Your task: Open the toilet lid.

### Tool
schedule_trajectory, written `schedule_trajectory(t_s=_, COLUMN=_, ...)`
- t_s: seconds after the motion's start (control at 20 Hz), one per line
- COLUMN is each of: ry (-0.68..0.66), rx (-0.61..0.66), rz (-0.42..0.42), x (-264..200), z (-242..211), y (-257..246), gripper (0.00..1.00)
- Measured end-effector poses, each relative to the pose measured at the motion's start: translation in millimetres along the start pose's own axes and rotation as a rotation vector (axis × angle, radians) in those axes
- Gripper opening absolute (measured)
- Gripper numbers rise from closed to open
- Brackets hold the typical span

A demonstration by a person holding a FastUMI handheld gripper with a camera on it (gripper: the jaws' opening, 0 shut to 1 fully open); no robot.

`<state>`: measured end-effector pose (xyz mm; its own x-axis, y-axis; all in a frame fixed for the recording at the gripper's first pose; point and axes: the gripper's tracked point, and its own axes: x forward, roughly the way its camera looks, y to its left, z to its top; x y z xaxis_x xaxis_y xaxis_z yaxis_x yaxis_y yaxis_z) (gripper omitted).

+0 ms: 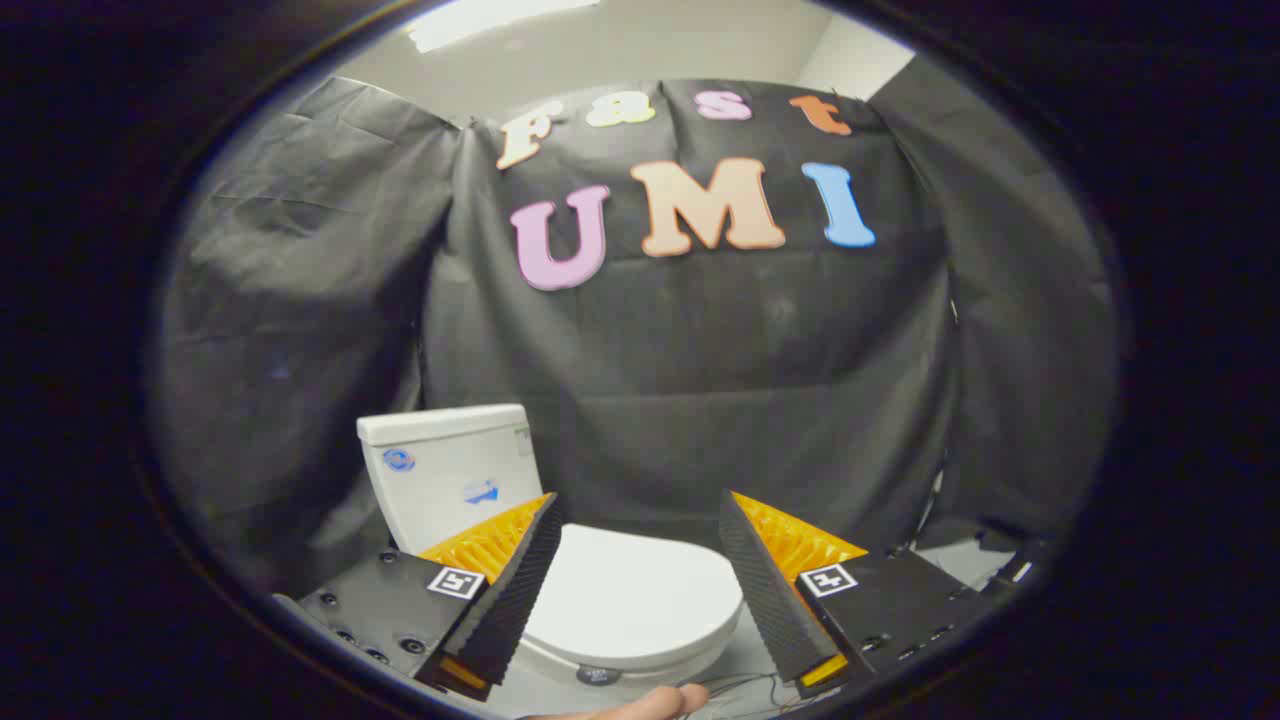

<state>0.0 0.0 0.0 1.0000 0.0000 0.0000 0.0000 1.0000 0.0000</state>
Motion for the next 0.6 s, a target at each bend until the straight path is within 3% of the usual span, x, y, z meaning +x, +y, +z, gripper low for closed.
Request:
schedule_trajectory(t_s=0.3, ry=0.088, rx=0.094, rz=-0.033, x=-7, z=-54, y=21, gripper=0.98)
schedule_trajectory(t_s=0.4, ry=0.079, rx=0.113, rz=-0.019, x=-8, z=-54, y=38, gripper=0.98)
schedule_trajectory(t_s=0.6, ry=0.088, rx=0.024, rz=-0.039, x=-1, z=-54, y=45, gripper=0.98)
